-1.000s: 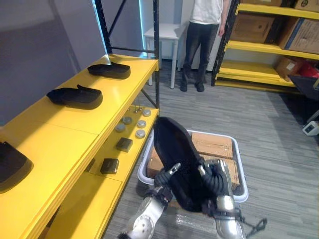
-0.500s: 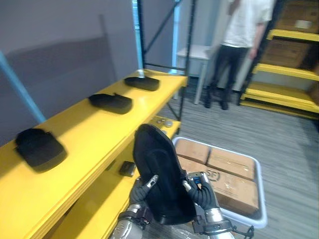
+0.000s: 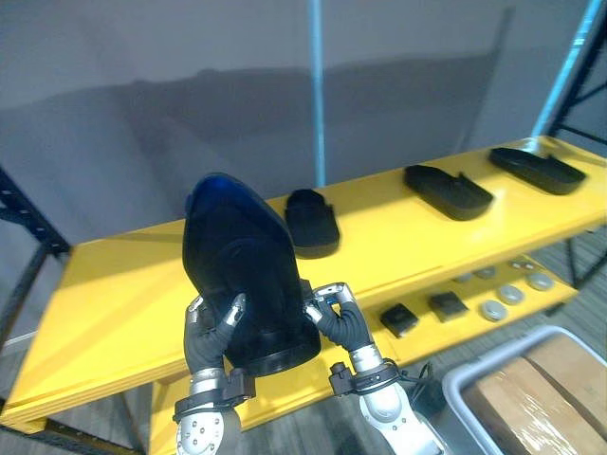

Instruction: Walk over and take plastic housings, then place them on the shelf

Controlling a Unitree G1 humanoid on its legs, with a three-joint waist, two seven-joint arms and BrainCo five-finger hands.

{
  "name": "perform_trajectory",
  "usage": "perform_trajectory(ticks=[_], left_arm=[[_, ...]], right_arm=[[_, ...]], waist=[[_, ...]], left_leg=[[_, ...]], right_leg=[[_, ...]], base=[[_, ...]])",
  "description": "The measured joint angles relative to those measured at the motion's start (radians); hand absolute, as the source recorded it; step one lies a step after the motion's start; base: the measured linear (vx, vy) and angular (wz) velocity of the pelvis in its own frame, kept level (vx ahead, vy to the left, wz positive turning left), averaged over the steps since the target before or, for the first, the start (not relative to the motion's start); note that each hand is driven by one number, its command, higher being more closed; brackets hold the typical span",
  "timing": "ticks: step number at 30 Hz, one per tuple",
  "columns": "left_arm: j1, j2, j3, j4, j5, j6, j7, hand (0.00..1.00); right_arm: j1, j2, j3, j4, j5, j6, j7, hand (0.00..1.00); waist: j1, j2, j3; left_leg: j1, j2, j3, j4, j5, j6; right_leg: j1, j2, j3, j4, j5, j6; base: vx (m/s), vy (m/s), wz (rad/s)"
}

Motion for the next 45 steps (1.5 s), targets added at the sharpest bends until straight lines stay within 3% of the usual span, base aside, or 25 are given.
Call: perform_trajectory(ticks=[2,3,4,6,7,8,10,13,18,20,21,23,24,25,26,27,28,30,32,33,35,36,38,41,45], left_arm=[[-0.011,0.021,0.0,-0.001,0.034,-0.019,0.017,1.0],[-0.018,0.024,-0.002,-0.001,0.035,-0.021,0.018,1.0],[-0.028,0.03,-0.005,0.0,0.035,-0.023,0.018,1.0],[-0.047,0.041,-0.008,0.002,0.04,-0.024,0.018,1.0],[-0.063,0.07,-0.008,0.001,0.049,-0.031,0.015,1.0],[-0.063,0.073,-0.01,0.006,0.05,-0.033,0.011,1.0],[-0.06,0.058,-0.018,0.006,0.055,-0.035,-0.014,1.0],[-0.06,0.055,-0.025,0.006,0.055,-0.038,-0.044,1.0],[-0.059,0.027,-0.048,0.012,0.05,-0.042,-0.063,1.0],[-0.065,0.026,-0.052,0.036,0.04,-0.043,-0.076,1.0],[-0.07,0.026,-0.059,0.042,0.039,-0.044,-0.078,1.0],[-0.09,0.029,-0.075,0.073,0.032,-0.052,-0.081,1.0],[-0.097,0.029,-0.077,0.084,0.032,-0.052,-0.082,1.0],[-0.104,0.029,-0.08,0.097,0.032,-0.052,-0.082,1.0],[-0.107,0.031,-0.088,0.098,0.032,-0.052,-0.079,1.0],[-0.116,0.044,-0.092,0.105,0.032,-0.052,-0.079,1.0],[-0.123,0.083,-0.103,0.112,0.031,-0.052,-0.078,1.0],[-0.149,0.135,-0.089,0.114,0.03,-0.052,-0.077,1.0],[-0.154,0.135,-0.069,0.113,0.03,-0.055,-0.074,1.0],[-0.162,0.136,-0.059,0.112,0.03,-0.056,-0.074,1.0],[-0.196,0.137,-0.046,0.124,0.03,-0.056,-0.073,1.0],[-0.225,0.137,-0.048,0.141,0.031,-0.055,-0.073,1.0],[-0.25,0.131,-0.049,0.157,0.031,-0.055,-0.073,1.0],[-0.282,0.118,-0.048,0.172,0.031,-0.054,-0.074,1.0],[-0.293,0.106,-0.014,0.177,0.033,-0.043,-0.062,1.0]], right_arm=[[0.004,0.019,-0.003,0.002,0.018,0.001,0.008,1.0],[0.005,0.02,-0.009,-0.001,0.019,0.0,0.01,1.0],[0.005,0.023,-0.019,-0.008,0.021,-0.001,0.014,0.0],[0.011,0.022,-0.019,-0.012,0.038,-0.001,0.018,0.0],[0.014,0.027,-0.021,-0.015,0.04,-0.001,0.023,0.0],[0.019,0.019,-0.023,-0.014,0.04,0.0,0.028,0.0],[0.046,-0.013,-0.028,-0.016,0.057,0.0,0.048,0.0],[0.083,-0.015,-0.038,-0.053,0.085,0.0,0.065,0.0],[0.126,-0.015,-0.064,-0.087,0.128,0.0,0.088,0.0],[0.154,-0.019,-0.083,-0.093,0.135,0.0,0.104,0.0],[0.163,-0.021,-0.092,-0.096,0.141,0.0,0.106,0.0],[0.167,-0.024,-0.118,-0.102,0.169,0.0,0.113,0.0],[0.167,-0.027,-0.121,-0.105,0.173,0.0,0.113,0.0],[0.169,-0.038,-0.121,-0.113,0.18,0.0,0.109,0.0],[0.177,-0.049,-0.123,-0.125,0.192,0.0,0.104,0.0],[0.185,-0.039,-0.124,-0.119,0.192,0.0,0.1,0.0],[0.214,-0.011,-0.121,-0.123,0.192,0.002,0.099,0.0],[0.21,0.019,-0.115,-0.125,0.19,0.002,0.101,0.0],[0.189,0.037,-0.104,-0.121,0.188,0.015,0.101,0.0],[0.17,0.037,-0.096,-0.118,0.188,0.02,0.1,0.0],[0.134,0.038,-0.098,-0.093,0.187,0.021,0.097,0.0],[0.127,0.035,-0.105,-0.082,0.187,0.021,0.093,0.0],[0.129,0.027,-0.109,-0.082,0.181,0.021,0.093,0.0],[0.14,0.008,-0.14,-0.097,0.17,0.021,0.097,0.0],[0.164,-0.022,-0.233,-0.207,0.2,0.022,0.117,0.0]], waist=[[-0.033,-0.001,0.004],[-0.039,-0.001,0.004],[-0.049,-0.001,0.008],[-0.06,-0.013,0.016],[-0.057,-0.047,0.027],[-0.053,-0.045,0.027],[-0.042,-0.011,0.033],[-0.047,-0.012,0.031],[-0.054,-0.008,0.034],[-0.059,-0.017,0.039],[-0.058,-0.016,0.039],[-0.061,-0.014,0.038],[-0.065,-0.012,0.037],[-0.078,0.009,0.024],[-0.086,0.036,0.009],[-0.092,0.021,0.011],[-0.093,-0.019,-0.003],[-0.091,-0.054,-0.008],[-0.062,-0.045,-0.017],[-0.048,-0.034,-0.02],[-0.067,-0.024,-0.016],[-0.098,-0.021,-0.014],[-0.115,-0.014,-0.009],[-0.115,-0.001,-0.001],[-0.107,0.0,-0.001]], left_leg=[[0.032,-0.01,-0.109,-0.047,0.008,0.002],[0.033,-0.013,-0.134,-0.053,0.01,0.001],[0.031,-0.022,-0.181,-0.058,0.013,-0.003],[0.031,-0.047,-0.249,-0.059,0.017,-0.013],[0.032,-0.086,-0.274,-0.053,0.009,-0.028],[0.032,-0.096,-0.283,-0.053,0.004,-0.035],[0.027,-0.05,-0.286,-0.059,-0.004,-0.054],[0.031,-0.019,-0.28,-0.054,-0.022,-0.079],[0.007,-0.006,-0.312,0.027,-0.055,-0.094],[-0.032,-0.01,-0.326,0.127,-0.09,-0.115],[-0.053,0.008,-0.315,0.171,-0.104,-0.097],[-0.116,0.122,-0.308,0.26,-0.118,-0.107],[-0.123,0.147,-0.319,0.254,-0.116,-0.11],[-0.121,0.189,-0.364,0.219,-0.112,-0.116],[-0.106,0.213,-0.395,0.175,-0.102,-0.19],[-0.105,0.191,-0.39,0.182,-0.098,-0.241],[-0.1,0.125,-0.367,0.175,-0.111,-0.219],[-0.098,0.061,-0.334,0.198,-0.134,-0.174],[-0.083,0.046,-0.265,0.215,-0.153,-0.139],[-0.07,0.048,-0.212,0.194,-0.151,-0.121],[-0.061,0.048,-0.169,0.159,-0.136,-0.096],[-0.054,0.045,-0.171,0.148,-0.127,-0.082],[-0.037,0.041,-0.174,0.14,-0.125,-0.08],[-0.014,0.027,-0.195,0.103,-0.102,-0.083],[0.005,0.023,-0.222,-0.024,-0.022,-0.107]], right_leg=[[-0.11,0.148,0.235,0.043,-0.111,0.016],[-0.125,0.183,0.277,0.004,-0.13,0.017],[-0.147,0.247,0.353,-0.11,-0.145,0.026],[-0.158,0.297,0.418,-0.314,-0.125,0.018],[-0.165,0.292,0.442,-0.439,-0.016,0.012],[-0.151,0.283,0.436,-0.447,-0.035,0.032],[-0.089,0.33,0.42,-0.589,0.002,0.03],[-0.029,0.372,0.419,-0.714,0.053,0.017],[0.021,0.371,0.375,-0.738,0.054,0.017],[0.057,0.337,0.362,-0.743,0.054,0.017],[0.058,0.335,0.354,-0.742,0.053,0.016],[0.054,0.311,0.346,-0.742,0.048,0.024],[0.052,0.304,0.345,-0.742,0.045,0.032],[0.042,0.298,0.345,-0.737,0.04,0.06],[0.031,0.29,0.352,-0.725,0.029,0.088],[0.035,0.266,0.356,-0.719,0.023,0.098],[0.032,0.209,0.38,-0.726,0.012,0.097],[0.015,0.153,0.439,-0.711,0.035,0.082],[-0.042,0.134,0.46,-0.679,0.131,0.077],[-0.065,0.136,0.44,-0.706,0.206,0.038],[-0.114,0.162,0.394,-0.64,0.161,0.067],[-0.104,0.228,0.442,-0.631,0.077,0.109],[-0.064,0.294,0.489,-0.656,0.014,0.09],[-0.026,0.302,0.507,-0.683,0.019,0.088],[-0.034,0.319,0.475,-0.706,0.029,0.073]], base=[[0.2,-0.013,1.35],[0.19,-0.096,1.4],[0.18,-0.133,1.34],[0.18,-0.173,1.19],[0.13,-0.172,0.69],[0.2,-0.208,0.46],[0.19,-0.138,-0.04],[0.14,-0.061,-0.18],[0.09,0.016,0.27],[0.01,0.117,0.5],[-0.02,0.131,0.39],[-0.04,0.129,0.18],[-0.05,0.227,0.11],[-0.06,0.336,0.0],[-0.06,0.49,0.02],[-0.03,0.55,0.0],[0.01,0.456,0.06],[0.0,0.371,-0.19],[-0.01,0.339,-0.86],[0.0,0.272,-1.16],[-0.01,0.213,-0.75],[-0.01,0.115,-0.08],[0.01,0.041,0.04],[0.02,-0.015,0.22],[-0.01,-0.09,0.21]])
